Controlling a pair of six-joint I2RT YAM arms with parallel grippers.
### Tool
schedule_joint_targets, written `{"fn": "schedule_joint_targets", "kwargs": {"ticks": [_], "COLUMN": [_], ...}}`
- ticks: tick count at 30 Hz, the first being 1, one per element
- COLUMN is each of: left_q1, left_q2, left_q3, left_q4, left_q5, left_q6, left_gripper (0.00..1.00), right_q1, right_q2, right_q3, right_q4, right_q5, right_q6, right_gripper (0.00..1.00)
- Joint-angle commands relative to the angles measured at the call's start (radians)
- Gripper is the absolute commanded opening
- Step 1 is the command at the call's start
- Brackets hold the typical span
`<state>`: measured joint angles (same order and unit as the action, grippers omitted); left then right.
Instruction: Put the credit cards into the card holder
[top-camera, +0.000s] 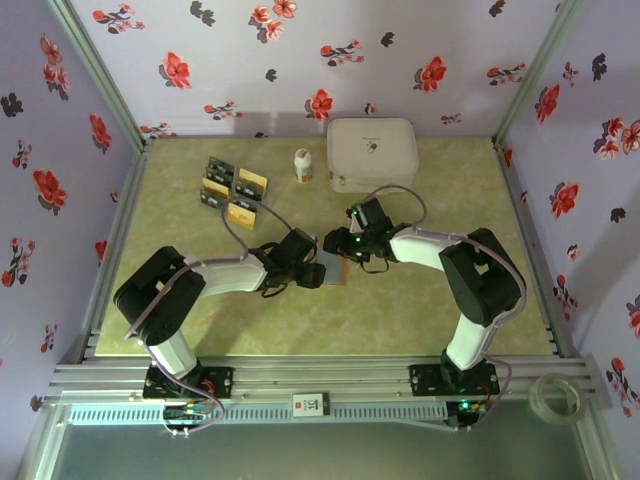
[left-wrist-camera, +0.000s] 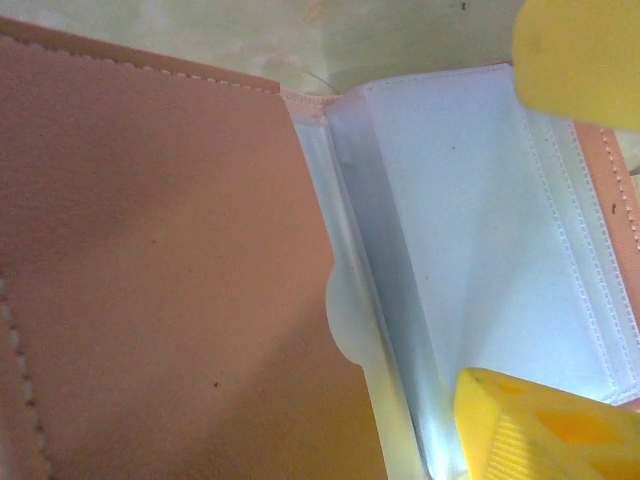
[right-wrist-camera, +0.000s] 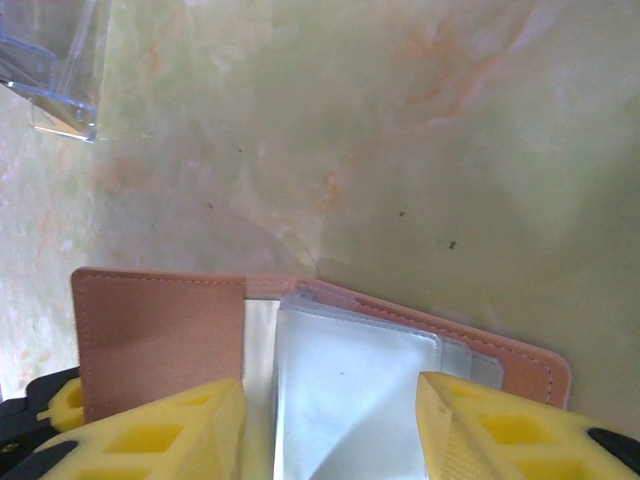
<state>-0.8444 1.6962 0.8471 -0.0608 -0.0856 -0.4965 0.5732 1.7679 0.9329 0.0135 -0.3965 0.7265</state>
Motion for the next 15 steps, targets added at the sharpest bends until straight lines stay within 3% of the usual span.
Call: {"fn": "schedule_joint_targets", "kwargs": {"ticks": [1, 15], "left_q1": [-0.002, -0.001], "left_q2": [0.026, -0.009], "left_q3": [-0.024, -0.012], "left_q4": [-0.017, -0.028], "left_q5": [-0.030, -0.029], "left_q6": [0.009, 0.007], "left_gripper": [0.69, 0.70], "right_q1": [-0.001, 0.001], "right_q2": [0.028, -0.015], "right_q3": [-0.023, -0.014], "right_q4": [0.026, -0.013], "right_q5": [-0.002, 0.009], "right_q6": [0.020, -0.006], "right_gripper": [0.48, 0.40]}}
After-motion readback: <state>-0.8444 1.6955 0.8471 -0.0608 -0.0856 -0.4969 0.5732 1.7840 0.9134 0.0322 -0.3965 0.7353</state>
